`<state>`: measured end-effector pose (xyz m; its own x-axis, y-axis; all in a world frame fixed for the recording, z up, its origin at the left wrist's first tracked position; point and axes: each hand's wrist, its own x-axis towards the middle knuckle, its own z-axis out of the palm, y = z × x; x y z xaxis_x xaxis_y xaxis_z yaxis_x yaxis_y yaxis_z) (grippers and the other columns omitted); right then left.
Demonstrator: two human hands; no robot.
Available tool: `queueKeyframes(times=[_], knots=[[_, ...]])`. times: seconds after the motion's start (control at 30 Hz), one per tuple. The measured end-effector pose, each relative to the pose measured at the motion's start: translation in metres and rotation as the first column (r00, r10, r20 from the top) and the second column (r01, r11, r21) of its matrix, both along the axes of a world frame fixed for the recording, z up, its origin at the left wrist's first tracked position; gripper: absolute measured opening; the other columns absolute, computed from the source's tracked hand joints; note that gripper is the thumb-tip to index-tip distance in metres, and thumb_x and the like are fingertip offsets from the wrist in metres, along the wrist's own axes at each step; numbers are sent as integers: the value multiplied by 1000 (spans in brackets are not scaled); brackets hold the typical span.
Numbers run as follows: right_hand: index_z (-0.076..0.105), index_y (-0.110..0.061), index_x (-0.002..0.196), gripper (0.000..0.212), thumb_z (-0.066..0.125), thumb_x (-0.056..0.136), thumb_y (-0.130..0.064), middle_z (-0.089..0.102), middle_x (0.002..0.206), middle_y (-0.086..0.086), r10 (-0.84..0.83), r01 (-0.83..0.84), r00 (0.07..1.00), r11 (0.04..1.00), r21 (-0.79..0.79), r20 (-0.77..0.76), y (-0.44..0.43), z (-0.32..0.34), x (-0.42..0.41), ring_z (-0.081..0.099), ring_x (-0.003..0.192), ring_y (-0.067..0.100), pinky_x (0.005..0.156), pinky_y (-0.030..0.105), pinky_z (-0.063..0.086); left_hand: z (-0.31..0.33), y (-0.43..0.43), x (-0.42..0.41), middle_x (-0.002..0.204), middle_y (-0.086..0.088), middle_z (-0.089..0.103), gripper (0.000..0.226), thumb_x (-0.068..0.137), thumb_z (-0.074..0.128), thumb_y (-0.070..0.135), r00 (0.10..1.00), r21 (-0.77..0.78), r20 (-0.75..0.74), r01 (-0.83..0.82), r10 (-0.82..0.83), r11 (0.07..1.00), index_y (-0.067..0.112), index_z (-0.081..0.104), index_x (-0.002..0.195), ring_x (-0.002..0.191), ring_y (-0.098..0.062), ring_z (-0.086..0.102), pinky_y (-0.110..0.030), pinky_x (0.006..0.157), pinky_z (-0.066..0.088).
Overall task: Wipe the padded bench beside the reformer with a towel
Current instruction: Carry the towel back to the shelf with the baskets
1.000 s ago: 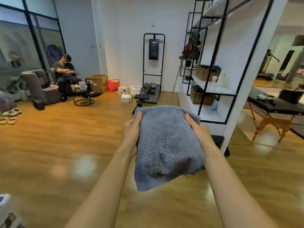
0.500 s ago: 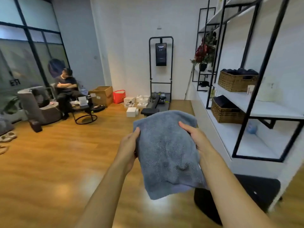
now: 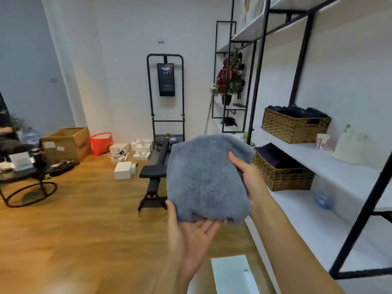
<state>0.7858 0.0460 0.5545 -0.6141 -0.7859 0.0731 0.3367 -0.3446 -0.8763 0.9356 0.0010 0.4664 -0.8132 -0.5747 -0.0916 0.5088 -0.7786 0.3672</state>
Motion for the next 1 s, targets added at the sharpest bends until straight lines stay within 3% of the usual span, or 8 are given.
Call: queueKeyframes(times=[0.03, 0.1, 0.23, 0.33, 0.47, 0.63, 0.87, 1.0], knots=[[79, -13, 93, 35, 83, 67, -36, 76, 100, 14, 2, -2, 1000, 1000, 14, -5, -22, -8, -18, 73, 93, 30, 70, 39, 59, -1, -29, -20, 132, -26, 58, 79, 77, 60, 71, 994, 18, -108, -12, 14, 1000, 20, 49, 136, 115, -44, 61, -52, 86, 53], [81, -15, 86, 20, 78, 75, -32, 77, 95, 12, -12, 11, 1000, 999, 46, 16, -66, -24, -56, 74, 87, 28, 61, 35, 57, -5, -84, -61, 133, -22, 59, 73, 78, 67, 65, 987, -14, -160, -30, 28, 999, 20, 55, 134, 120, -42, 58, -54, 91, 50], [73, -10, 109, 36, 75, 81, -32, 76, 101, 12, -57, 47, 997, 982, 181, 48, -146, -46, -135, 73, 93, 29, 74, 42, 56, -20, -185, -144, 134, -19, 59, 70, 77, 78, 33, 999, -85, -30, 33, -36, 996, 8, 52, 137, 120, -37, 59, -48, 87, 53], [68, -13, 115, 50, 78, 75, -41, 75, 108, 10, -64, 52, 997, 975, 216, 49, -188, -52, -184, 72, 98, 27, 71, 37, 59, -26, -245, -210, 130, -17, 63, 58, 79, 72, 20, 996, -91, 19, 92, -91, 992, 6, 54, 133, 113, -33, 65, -43, 83, 57], [69, -10, 112, 40, 81, 76, -23, 74, 109, 11, -240, 234, 971, 944, 231, -5, -223, -59, -256, 73, 96, 26, 69, 35, 59, -33, -301, -304, 128, -15, 65, 41, 83, 62, 16, 960, -99, 35, 279, -277, 955, 5, 64, 123, 110, -29, 66, -39, 85, 57], [69, -9, 108, 36, 79, 73, -9, 76, 101, 11, -557, 545, 831, 813, 204, 0, -240, -79, -330, 74, 89, 28, 65, 39, 59, -41, -344, -403, 139, -13, 57, 50, 90, 58, 15, 867, -234, 17, 487, -498, 841, 3, 48, 138, 127, -28, 55, -40, 100, 50], [65, -15, 114, 53, 82, 64, -17, 76, 102, 9, -811, 768, 577, 580, 273, 97, -221, -102, -373, 73, 90, 29, 67, 44, 59, -50, -356, -493, 123, -9, 68, 35, 86, 60, 26, 713, -171, 130, 701, -689, 693, 18, 62, 120, 110, -29, 67, -48, 84, 57], [64, -19, 118, 62, 84, 60, -22, 74, 110, 11, -873, 805, 474, 481, 347, 111, -181, -133, -389, 72, 94, 31, 68, 46, 58, -77, -349, -538, 115, -7, 73, 26, 86, 61, 36, 613, -145, 231, 790, -756, 596, 20, 79, 96, 103, -28, 70, -44, 72, 60]])
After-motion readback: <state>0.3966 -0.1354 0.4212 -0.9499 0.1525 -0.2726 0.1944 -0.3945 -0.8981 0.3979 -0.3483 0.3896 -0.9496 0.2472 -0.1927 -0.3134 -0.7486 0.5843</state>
